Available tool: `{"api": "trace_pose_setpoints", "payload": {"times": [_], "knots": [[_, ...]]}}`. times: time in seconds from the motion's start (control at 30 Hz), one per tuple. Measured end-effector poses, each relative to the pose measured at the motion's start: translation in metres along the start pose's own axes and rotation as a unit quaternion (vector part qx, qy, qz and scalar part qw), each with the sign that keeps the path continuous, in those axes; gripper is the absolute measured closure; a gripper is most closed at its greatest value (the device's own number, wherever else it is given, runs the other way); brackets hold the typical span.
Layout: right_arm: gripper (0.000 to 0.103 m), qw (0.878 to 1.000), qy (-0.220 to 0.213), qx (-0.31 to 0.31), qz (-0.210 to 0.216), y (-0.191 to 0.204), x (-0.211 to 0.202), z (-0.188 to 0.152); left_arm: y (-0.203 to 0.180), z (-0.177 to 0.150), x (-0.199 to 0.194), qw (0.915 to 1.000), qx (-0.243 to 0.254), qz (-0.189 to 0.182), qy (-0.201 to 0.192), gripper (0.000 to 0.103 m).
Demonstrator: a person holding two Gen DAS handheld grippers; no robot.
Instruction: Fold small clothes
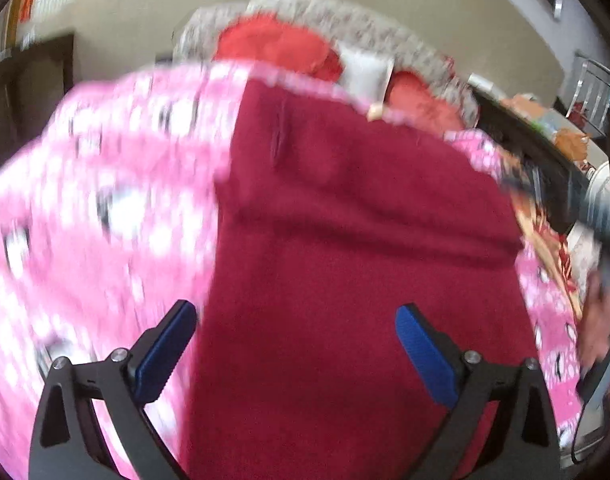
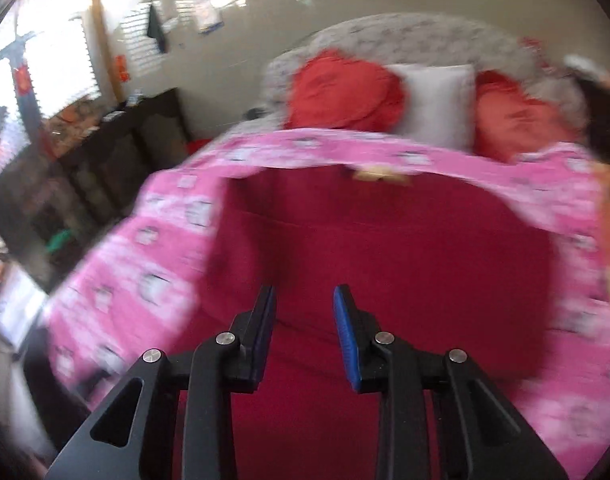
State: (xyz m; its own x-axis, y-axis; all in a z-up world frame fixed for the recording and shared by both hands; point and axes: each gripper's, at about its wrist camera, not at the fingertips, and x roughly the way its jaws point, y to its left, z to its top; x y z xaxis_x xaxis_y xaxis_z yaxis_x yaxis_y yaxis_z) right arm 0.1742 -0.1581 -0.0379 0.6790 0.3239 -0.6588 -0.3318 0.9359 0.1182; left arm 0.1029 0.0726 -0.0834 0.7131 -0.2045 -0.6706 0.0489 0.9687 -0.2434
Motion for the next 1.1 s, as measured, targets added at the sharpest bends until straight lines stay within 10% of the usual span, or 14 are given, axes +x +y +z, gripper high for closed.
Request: {"api": "trace_pose_setpoints", "payload": {"times": [0.07,0.17,0.3,0.5,0.87,1.1], "knots": [[0.103,0.999,-0.002,0.013,-0.032,-0.042,-0.015,-0.020,-0.010,0.022,-0.002,0.9995,0.020,-0.015,-0.021,0.005],[0.103,0.998,-0.002,0.026,-0.063,-0.087,-0.025,-0.037,-0.030,0.064,0.017,0.9961,0.059,-0.064,-0.013,0.039],[0.103,0.996,-0.002,0.034,-0.080,-0.122,-0.025,-0.037,-0.036,0.097,0.080,0.9961,0.065,-0.035,0.048,0.071],[0.103,0.999,0.004,0.019,-0.049,-0.127,0.010,-0.017,0.004,0.089,0.140,0.9960,-0.030,-0.012,0.083,0.076],[0.103,0.993,0.057,0.099,-0.011,-0.155,0.045,-0.033,0.009,0.081,0.128,0.9971,-0.017,-0.018,0.072,0.076],[0.103,0.997,-0.018,0.048,-0.056,-0.143,0.014,0.023,-0.014,0.118,0.105,0.9994,0.031,0.014,0.009,0.038]]}}
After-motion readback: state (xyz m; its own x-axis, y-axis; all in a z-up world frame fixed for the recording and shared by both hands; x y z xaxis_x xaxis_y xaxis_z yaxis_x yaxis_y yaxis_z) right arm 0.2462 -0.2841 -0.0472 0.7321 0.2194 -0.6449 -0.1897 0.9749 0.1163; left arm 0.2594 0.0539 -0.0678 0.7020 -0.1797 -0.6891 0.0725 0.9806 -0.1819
